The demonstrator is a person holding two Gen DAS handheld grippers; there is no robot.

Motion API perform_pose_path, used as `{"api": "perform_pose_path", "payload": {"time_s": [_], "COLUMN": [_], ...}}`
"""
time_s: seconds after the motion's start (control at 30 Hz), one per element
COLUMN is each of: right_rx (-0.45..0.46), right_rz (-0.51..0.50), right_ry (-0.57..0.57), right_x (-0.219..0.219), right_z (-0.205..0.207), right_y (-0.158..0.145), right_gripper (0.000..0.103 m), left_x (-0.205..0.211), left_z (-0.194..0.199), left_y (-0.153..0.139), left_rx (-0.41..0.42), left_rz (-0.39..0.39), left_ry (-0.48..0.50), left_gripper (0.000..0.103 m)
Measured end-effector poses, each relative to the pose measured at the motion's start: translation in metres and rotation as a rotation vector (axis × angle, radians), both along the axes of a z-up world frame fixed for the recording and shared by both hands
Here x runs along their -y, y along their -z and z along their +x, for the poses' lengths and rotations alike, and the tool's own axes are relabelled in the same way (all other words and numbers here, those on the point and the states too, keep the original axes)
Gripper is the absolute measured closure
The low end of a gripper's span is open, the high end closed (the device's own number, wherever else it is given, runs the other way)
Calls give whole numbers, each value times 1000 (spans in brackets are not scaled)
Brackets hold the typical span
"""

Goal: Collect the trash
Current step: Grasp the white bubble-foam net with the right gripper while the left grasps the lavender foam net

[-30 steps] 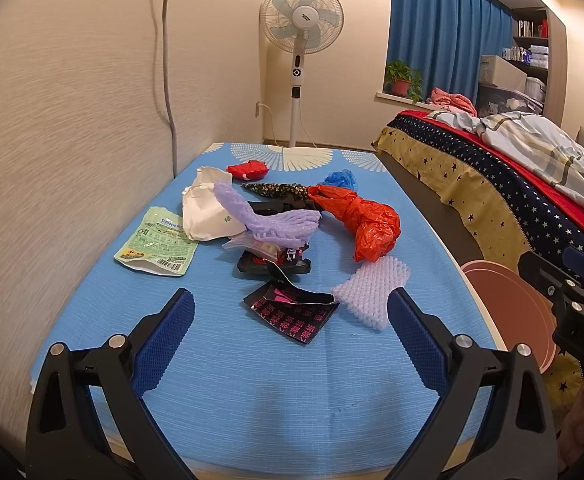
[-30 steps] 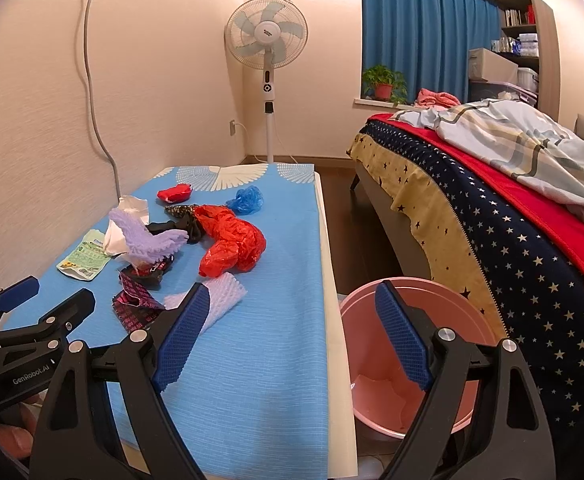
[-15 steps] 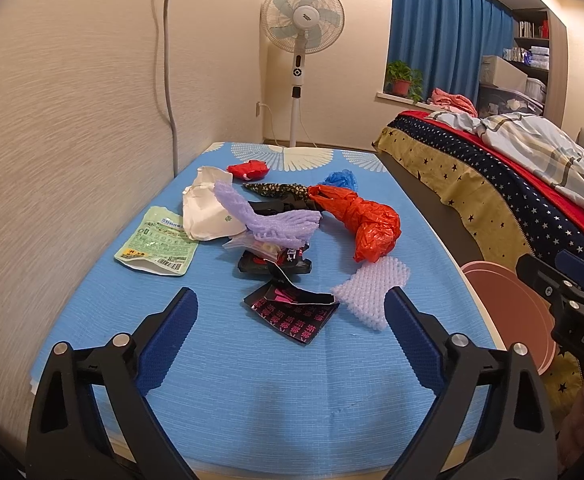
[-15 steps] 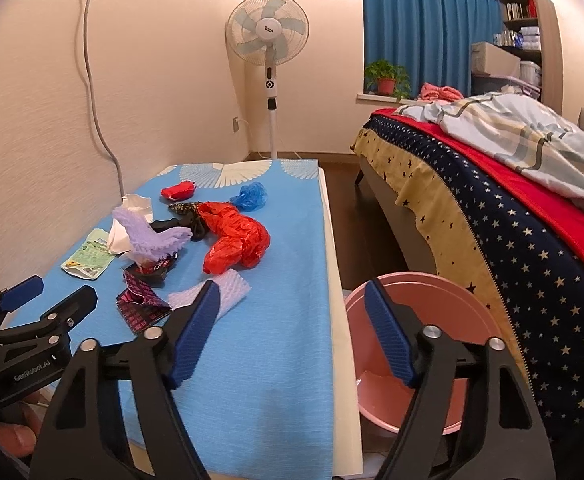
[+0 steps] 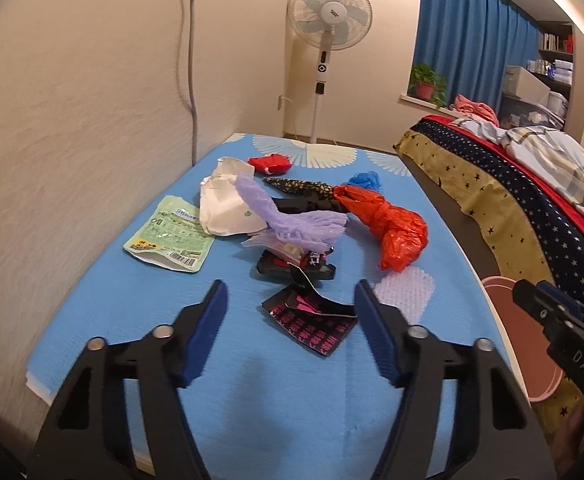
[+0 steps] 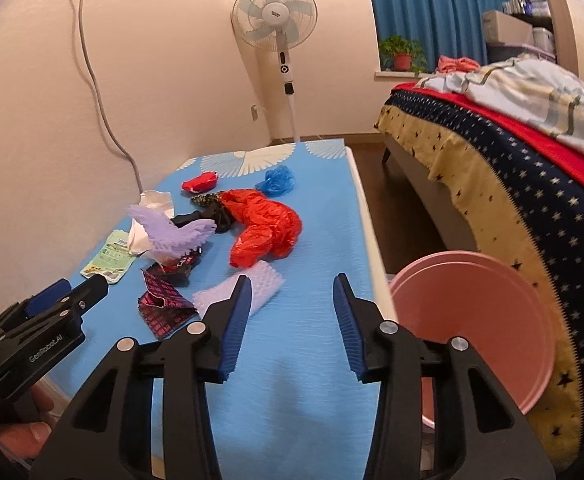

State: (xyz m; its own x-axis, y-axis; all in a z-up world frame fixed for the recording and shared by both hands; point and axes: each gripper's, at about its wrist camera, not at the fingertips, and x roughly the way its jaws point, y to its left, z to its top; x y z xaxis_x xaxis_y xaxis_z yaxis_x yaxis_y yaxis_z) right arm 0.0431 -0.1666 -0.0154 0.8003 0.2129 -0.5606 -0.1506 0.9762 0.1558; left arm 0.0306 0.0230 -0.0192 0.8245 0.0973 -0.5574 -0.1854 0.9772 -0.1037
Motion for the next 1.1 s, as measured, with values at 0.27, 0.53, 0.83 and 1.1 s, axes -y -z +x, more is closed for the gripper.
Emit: {"api": "perform_pose_path", "payload": {"time_s": [0.27, 0.53, 0.83, 1.1], "right_rx": [-37, -95, -162, -233], "right_rz": [66, 103, 126, 129], "right_ry": [-16, -30, -49, -59], "right_x": [-12, -21, -32, -39], "right_z": [25, 46, 65, 75], "right_y": [14, 34, 50, 66], "right_gripper": [60, 60, 60, 74], "left_x": [-13, -30, -41, -46], "left_z": [18, 50, 87, 114], "left_y": [-2, 1, 5, 22], "left_rx": [1, -5, 10, -43], "left_rz": [-18, -29, -34, -67], "left_ry": [-10, -34, -20, -19], "left_gripper": [68, 75, 80, 80]}}
